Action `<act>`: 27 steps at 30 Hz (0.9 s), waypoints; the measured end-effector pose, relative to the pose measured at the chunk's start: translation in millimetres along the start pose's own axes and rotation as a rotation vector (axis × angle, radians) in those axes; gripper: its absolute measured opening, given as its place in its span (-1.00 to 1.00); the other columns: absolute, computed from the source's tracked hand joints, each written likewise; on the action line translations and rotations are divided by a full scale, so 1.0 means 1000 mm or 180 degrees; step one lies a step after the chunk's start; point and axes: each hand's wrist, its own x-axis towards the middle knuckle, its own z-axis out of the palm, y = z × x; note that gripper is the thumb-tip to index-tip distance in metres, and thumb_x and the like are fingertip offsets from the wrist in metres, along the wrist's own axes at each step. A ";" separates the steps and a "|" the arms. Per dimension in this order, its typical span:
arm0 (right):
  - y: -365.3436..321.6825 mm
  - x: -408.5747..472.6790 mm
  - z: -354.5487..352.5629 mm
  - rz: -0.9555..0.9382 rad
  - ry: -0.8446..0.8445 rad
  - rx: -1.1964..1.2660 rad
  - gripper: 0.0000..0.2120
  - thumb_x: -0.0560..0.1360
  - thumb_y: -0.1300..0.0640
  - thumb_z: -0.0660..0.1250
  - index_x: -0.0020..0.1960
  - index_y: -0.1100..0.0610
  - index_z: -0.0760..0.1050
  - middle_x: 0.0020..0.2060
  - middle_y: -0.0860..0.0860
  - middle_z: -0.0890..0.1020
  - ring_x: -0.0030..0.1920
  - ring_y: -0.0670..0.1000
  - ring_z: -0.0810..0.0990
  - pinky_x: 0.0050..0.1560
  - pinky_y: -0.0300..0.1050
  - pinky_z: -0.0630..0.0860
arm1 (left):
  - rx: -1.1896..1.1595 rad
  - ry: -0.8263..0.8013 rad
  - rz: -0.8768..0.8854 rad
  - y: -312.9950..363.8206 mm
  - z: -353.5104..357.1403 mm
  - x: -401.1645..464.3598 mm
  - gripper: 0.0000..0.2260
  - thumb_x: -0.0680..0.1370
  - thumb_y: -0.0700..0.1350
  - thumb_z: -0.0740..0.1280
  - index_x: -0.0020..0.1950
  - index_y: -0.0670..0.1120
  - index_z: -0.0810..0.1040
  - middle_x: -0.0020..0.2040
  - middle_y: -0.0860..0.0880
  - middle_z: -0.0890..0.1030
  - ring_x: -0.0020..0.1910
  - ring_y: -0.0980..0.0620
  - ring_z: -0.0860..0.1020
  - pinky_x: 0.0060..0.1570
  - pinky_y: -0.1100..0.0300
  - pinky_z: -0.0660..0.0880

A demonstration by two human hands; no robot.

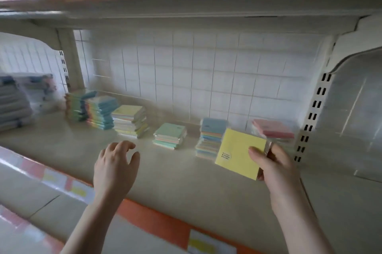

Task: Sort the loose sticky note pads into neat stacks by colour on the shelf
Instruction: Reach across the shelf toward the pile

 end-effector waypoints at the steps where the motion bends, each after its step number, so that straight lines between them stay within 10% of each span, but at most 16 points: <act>1: 0.001 0.000 0.020 0.0007 0.0009 -0.0009 -0.99 0.48 0.31 0.33 -0.11 0.25 0.51 -0.37 0.02 0.50 -0.48 -0.15 0.43 -0.55 -0.38 0.31 | 0.0002 -0.0038 0.0015 -0.016 -0.004 0.010 -0.82 0.48 -0.16 0.39 0.07 -0.13 0.61 0.03 -0.19 0.60 0.06 -0.26 0.49 0.08 -0.03 0.39; 27: 0.005 0.100 0.288 0.0249 -0.0505 -0.0439 -0.95 0.47 0.27 0.35 -0.07 0.20 0.51 -0.32 0.04 0.53 -0.37 -0.03 0.46 -0.56 -0.35 0.31 | 0.0322 -0.0896 0.0067 -0.146 0.013 0.105 -0.85 0.54 0.02 0.23 0.07 0.08 0.53 0.06 0.06 0.52 0.13 0.00 0.45 0.11 0.15 0.33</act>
